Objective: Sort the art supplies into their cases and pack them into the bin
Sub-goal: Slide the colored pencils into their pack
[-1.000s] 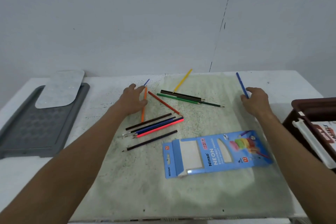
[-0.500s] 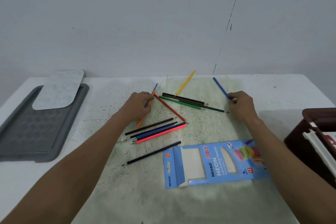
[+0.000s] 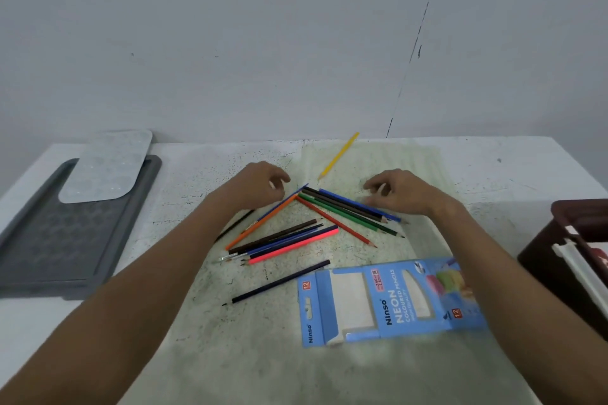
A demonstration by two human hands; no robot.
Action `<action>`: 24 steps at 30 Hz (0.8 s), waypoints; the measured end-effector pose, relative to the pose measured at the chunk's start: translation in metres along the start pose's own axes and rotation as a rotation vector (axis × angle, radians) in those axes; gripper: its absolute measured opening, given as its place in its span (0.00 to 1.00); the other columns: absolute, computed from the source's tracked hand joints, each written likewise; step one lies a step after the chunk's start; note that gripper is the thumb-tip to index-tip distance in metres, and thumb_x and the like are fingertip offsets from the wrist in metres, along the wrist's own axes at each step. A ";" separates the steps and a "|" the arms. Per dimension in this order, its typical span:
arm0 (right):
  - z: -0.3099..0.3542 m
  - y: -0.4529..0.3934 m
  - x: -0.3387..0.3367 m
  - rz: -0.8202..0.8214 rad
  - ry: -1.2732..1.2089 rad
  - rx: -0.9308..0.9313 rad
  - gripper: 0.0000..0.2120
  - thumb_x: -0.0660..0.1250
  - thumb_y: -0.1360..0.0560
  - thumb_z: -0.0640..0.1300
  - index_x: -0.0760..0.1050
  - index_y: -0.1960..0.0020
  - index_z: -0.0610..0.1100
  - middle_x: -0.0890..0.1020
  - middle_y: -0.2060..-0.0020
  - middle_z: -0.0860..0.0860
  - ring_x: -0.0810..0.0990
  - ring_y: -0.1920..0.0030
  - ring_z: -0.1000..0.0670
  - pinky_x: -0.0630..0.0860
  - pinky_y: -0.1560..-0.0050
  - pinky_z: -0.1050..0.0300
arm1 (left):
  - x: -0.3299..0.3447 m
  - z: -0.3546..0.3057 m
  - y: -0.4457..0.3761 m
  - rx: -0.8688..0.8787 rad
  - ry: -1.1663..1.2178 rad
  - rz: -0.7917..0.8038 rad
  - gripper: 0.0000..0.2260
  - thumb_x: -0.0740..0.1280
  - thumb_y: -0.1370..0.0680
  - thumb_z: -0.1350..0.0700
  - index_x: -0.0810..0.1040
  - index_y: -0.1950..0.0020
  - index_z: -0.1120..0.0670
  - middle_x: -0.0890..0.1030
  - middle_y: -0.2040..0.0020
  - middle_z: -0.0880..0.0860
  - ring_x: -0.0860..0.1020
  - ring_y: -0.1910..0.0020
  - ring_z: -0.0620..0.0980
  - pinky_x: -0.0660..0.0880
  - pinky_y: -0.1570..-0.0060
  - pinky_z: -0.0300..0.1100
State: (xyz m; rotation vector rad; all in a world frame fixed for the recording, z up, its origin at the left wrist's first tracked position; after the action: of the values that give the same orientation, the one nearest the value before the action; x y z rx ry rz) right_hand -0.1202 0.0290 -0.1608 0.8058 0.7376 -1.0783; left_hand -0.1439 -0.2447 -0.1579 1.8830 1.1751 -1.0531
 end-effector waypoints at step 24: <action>-0.028 0.057 -0.011 -0.329 -0.312 0.051 0.03 0.68 0.25 0.41 0.80 0.52 0.47 0.82 0.57 0.51 0.81 0.56 0.53 0.73 0.57 0.66 | -0.025 -0.075 -0.022 0.089 0.429 -0.289 0.05 0.72 0.26 0.55 0.84 0.52 0.53 0.80 0.63 0.43 0.77 0.67 0.35 0.73 0.61 0.33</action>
State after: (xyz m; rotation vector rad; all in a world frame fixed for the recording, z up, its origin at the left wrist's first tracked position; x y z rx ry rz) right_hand -0.0727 0.0726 -0.1541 0.5500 0.5893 -1.4852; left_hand -0.1497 -0.1826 -0.1043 2.1195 1.7104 -0.8801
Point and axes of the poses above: each hand's wrist, its own y-axis away from the middle knuckle, its own x-axis out of the palm, z = x × y, the point moved 4 cm from there along -y, towards the middle knuckle
